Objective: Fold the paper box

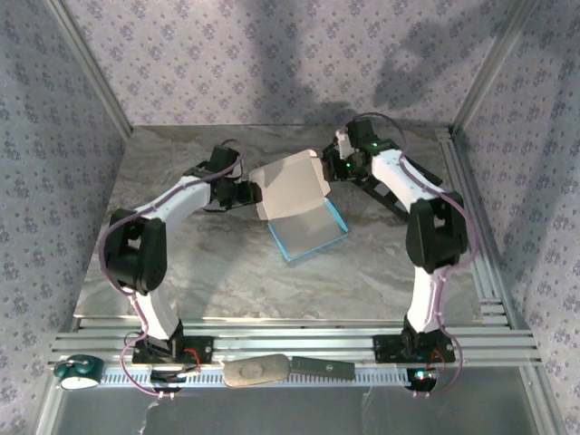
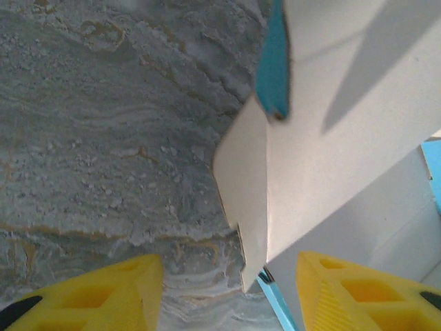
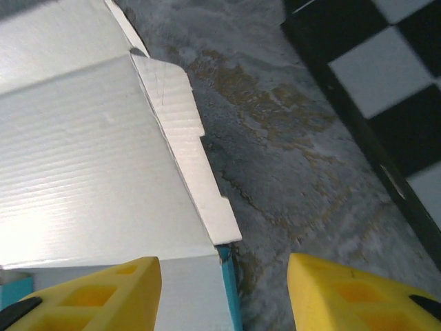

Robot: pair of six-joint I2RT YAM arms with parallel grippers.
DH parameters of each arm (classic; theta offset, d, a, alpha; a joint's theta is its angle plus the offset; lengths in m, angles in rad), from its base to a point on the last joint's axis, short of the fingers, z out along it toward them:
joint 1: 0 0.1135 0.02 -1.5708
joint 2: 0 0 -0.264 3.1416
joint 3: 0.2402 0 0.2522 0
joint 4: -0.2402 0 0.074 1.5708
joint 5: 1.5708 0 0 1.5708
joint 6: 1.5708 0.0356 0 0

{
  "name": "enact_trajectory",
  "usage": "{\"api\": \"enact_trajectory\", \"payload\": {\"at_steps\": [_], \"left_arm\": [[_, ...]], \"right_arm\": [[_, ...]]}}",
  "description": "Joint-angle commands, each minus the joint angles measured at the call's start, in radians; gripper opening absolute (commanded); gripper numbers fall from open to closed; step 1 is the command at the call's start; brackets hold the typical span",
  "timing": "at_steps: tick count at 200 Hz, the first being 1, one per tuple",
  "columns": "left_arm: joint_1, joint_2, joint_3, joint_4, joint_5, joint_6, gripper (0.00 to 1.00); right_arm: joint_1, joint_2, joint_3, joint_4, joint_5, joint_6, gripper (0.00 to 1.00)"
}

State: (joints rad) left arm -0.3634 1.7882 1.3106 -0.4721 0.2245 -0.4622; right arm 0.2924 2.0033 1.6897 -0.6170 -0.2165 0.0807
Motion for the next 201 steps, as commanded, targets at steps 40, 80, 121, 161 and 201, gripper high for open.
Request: {"api": "enact_trajectory", "payload": {"at_steps": [40, 80, 121, 161, 201], "left_arm": [[0.020, 0.051, 0.061, 0.051, 0.131, 0.059, 0.51], [0.020, 0.076, 0.073, 0.065, 0.166, 0.055, 0.47], [0.020, 0.086, 0.081, 0.056, 0.159, 0.060, 0.44], [0.015, 0.092, 0.083, 0.063, 0.164, 0.056, 0.36], [0.015, 0.096, 0.097, 0.052, 0.155, 0.057, 0.21]], "right_arm": [[-0.045, 0.225, 0.289, -0.198, -0.225, -0.194, 0.50], [-0.071, 0.280, 0.375, -0.233, -0.377, -0.217, 0.48], [-0.063, 0.334, 0.437, -0.263, -0.377, -0.226, 0.47], [-0.057, 0.356, 0.455, -0.269, -0.333, -0.231, 0.47], [-0.049, 0.366, 0.458, -0.259, -0.330, -0.230, 0.40]]}}
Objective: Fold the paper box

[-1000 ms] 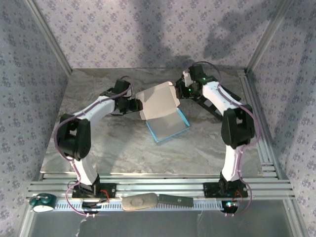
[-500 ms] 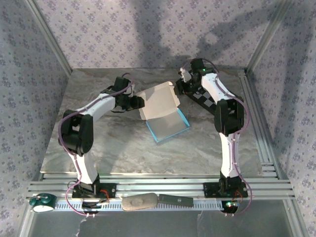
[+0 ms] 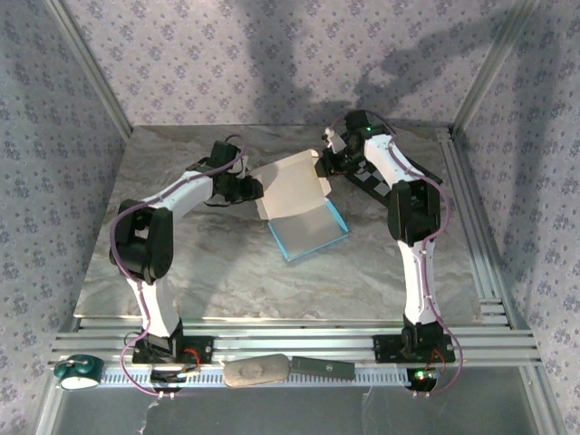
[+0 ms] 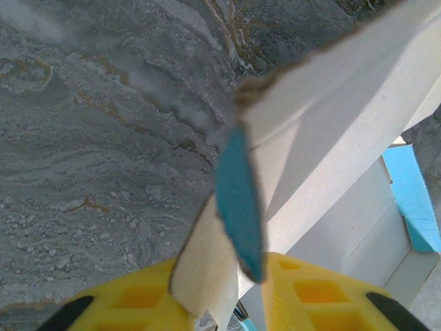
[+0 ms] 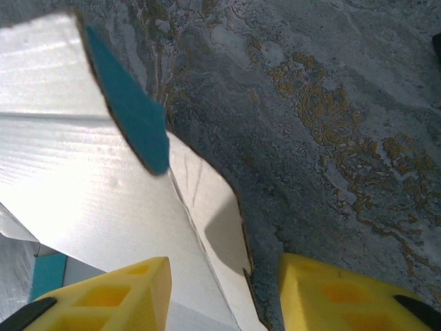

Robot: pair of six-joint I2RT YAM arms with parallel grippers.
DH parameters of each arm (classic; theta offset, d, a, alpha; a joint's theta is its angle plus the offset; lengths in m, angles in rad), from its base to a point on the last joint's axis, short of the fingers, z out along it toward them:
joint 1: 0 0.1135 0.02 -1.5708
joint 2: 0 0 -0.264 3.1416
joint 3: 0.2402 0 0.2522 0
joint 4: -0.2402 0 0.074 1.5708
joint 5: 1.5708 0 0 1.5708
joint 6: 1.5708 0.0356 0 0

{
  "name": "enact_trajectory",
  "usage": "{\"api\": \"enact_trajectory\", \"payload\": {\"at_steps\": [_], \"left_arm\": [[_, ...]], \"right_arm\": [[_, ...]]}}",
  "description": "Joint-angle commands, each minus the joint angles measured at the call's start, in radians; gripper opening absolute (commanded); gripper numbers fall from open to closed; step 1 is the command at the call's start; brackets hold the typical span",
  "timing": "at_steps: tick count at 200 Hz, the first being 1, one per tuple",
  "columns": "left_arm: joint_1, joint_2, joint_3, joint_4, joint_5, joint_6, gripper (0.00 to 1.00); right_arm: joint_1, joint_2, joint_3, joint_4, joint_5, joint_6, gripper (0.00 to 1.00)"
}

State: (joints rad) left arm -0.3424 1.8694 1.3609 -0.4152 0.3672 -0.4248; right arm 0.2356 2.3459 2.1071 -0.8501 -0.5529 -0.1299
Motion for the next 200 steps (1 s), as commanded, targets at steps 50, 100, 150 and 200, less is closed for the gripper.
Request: {"api": "enact_trajectory", "payload": {"at_steps": [50, 100, 150, 200], "left_arm": [[-0.007, 0.026, 0.077, -0.040, -0.042, 0.021, 0.03], [-0.036, 0.001, 0.097, -0.075, -0.211, -0.014, 0.00], [-0.082, -0.040, 0.085, -0.040, -0.342, -0.071, 0.00], [-0.105, -0.072, 0.034, 0.014, -0.402, -0.112, 0.00]], "right_arm": [[0.035, -0.039, -0.035, 0.036, 0.089, 0.024, 0.06], [0.101, -0.268, -0.309, 0.235, 0.363, 0.189, 0.00], [0.214, -0.465, -0.560, 0.417, 0.684, 0.366, 0.00], [0.288, -0.499, -0.665, 0.503, 0.849, 0.446, 0.00]]}}
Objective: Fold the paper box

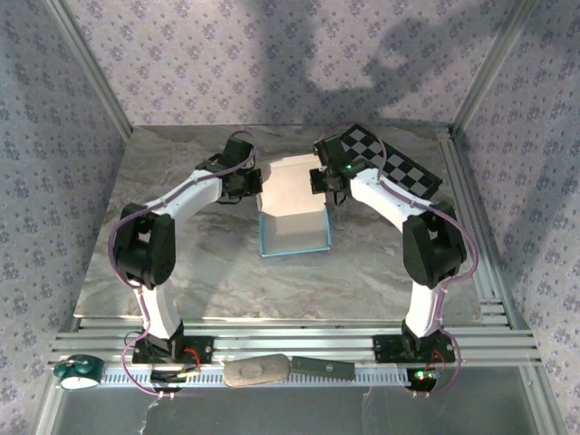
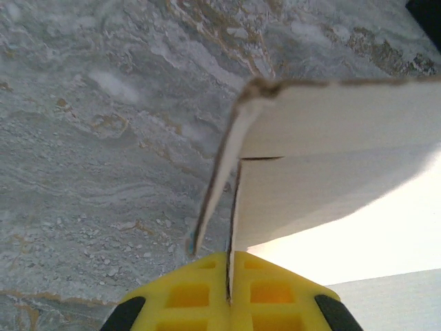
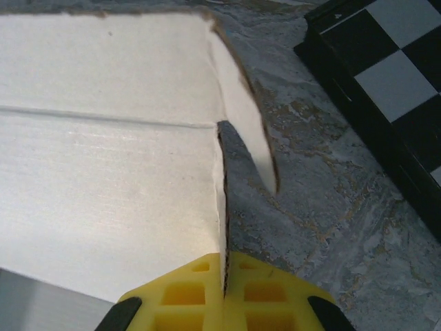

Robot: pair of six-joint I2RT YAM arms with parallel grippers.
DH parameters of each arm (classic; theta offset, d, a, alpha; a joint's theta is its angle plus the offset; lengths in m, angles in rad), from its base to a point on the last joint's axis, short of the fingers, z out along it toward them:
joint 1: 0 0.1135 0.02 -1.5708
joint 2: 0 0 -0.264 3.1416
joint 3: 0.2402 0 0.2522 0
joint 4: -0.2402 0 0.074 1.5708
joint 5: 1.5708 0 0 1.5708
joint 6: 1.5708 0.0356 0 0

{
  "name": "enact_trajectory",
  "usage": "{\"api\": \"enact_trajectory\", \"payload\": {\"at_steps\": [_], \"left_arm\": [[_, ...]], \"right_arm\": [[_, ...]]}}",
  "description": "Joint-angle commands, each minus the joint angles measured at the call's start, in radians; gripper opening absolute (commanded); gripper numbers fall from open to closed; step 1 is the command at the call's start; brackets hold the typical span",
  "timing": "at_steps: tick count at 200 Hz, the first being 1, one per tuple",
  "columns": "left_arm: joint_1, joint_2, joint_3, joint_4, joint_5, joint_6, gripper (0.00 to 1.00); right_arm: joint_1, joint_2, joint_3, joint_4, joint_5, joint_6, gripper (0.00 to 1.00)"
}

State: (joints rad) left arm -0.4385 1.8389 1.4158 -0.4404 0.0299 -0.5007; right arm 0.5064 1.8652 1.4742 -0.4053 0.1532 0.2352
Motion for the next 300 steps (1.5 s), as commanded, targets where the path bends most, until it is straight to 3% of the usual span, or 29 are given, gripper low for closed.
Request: {"api": "enact_trajectory", "payload": {"at_steps": [1, 84, 128, 166, 213, 300], "left_arm": [[-0.009, -0.042, -0.022, 0.040, -0.065, -0.037, 0.00], [-0.048, -0.096, -0.104, 0.147, -0.158, -0.125, 0.00], [-0.077, -0.148, -0.190, 0.257, -0.216, -0.140, 0.00], [-0.091, -0.232, -0.365, 0.483, -0.225, -0.152, 0.00], [-0.110, -0.348, -0.577, 0.803, -0.240, -0.128, 0.00], [-0.084, -0.291, -0.790, 1.344, -0.220, -0.122, 0.00]], "right_arm": [[0.018, -0.018, -0.033, 0.058, 0.146, 0.082, 0.00], [0.096, -0.060, -0.147, 0.164, 0.357, 0.260, 0.00], [0.137, -0.133, -0.335, 0.342, 0.432, 0.309, 0.00], [0.162, -0.206, -0.522, 0.558, 0.487, 0.343, 0.00], [0.191, -0.240, -0.742, 0.977, 0.513, 0.297, 0.00], [0.229, -0.123, -0.788, 1.297, 0.571, 0.220, 0.00]]}}
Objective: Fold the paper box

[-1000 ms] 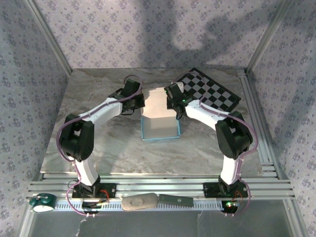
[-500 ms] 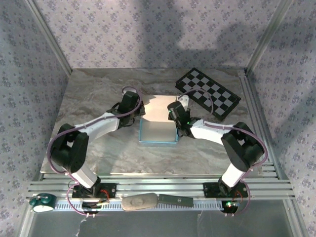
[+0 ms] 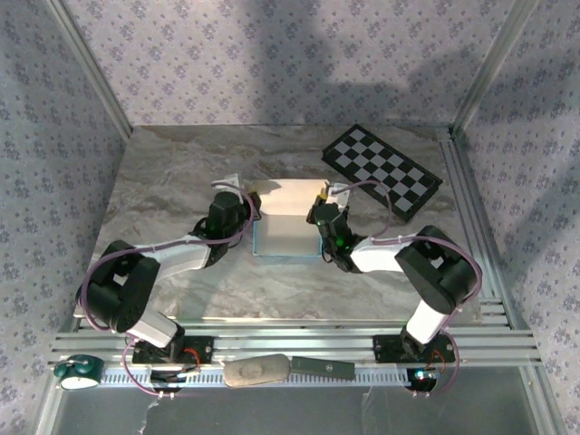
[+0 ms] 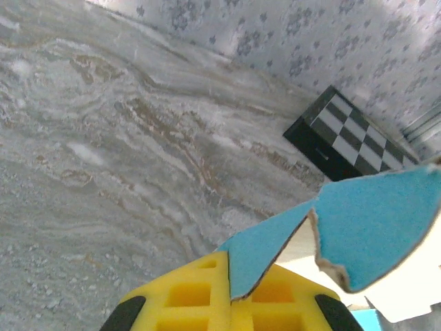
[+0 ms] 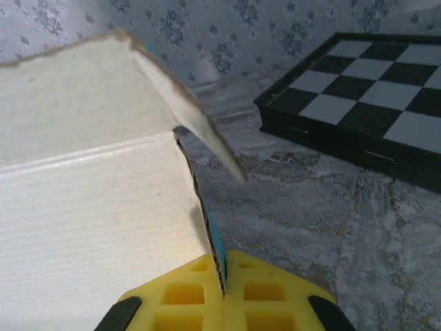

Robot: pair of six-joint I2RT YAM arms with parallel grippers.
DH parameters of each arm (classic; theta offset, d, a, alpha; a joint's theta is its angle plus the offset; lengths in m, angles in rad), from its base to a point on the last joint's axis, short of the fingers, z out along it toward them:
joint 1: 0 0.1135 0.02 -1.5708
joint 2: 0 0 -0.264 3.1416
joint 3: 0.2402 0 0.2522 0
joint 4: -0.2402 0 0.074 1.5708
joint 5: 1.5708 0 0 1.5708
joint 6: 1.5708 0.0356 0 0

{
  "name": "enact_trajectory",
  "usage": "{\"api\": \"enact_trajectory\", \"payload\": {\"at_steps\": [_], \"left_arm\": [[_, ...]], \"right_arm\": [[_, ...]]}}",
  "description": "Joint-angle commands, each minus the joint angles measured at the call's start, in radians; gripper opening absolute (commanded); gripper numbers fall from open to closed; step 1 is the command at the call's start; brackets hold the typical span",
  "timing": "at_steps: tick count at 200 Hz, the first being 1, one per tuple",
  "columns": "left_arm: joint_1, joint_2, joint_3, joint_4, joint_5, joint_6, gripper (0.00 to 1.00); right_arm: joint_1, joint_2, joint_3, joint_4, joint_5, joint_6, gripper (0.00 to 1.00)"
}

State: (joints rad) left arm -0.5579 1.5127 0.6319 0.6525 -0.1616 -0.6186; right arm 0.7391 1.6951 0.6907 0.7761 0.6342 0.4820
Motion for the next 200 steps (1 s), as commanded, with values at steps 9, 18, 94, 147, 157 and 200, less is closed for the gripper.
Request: {"api": "enact_trajectory", "payload": {"at_steps": [9, 18, 94, 147, 157, 200], "left_arm": [[0.064, 0.059, 0.002, 0.288, -0.001, -0.021, 0.00], [0.099, 0.084, 0.022, 0.310, 0.045, -0.045, 0.00], [0.220, 0.281, 0.088, 0.486, 0.270, -0.146, 0.00], [0.220, 0.317, -0.065, 0.681, 0.277, -0.195, 0.00], [0.219, 0.315, -0.089, 0.703, 0.277, -0.200, 0.00], [0.199, 0.277, -0.164, 0.734, 0.269, -0.192, 0.00]], "right_arm": [[-0.013, 0.066, 0.012, 0.123, 0.077, -0.034, 0.00], [-0.024, 0.080, 0.033, 0.122, 0.061, -0.036, 0.00], [-0.098, 0.207, 0.184, 0.080, -0.085, -0.051, 0.00], [-0.066, 0.197, 0.116, 0.042, -0.019, -0.008, 0.00], [-0.059, 0.194, 0.097, 0.043, -0.013, -0.001, 0.00], [-0.028, 0.199, -0.005, 0.180, -0.010, -0.015, 0.00]]}}
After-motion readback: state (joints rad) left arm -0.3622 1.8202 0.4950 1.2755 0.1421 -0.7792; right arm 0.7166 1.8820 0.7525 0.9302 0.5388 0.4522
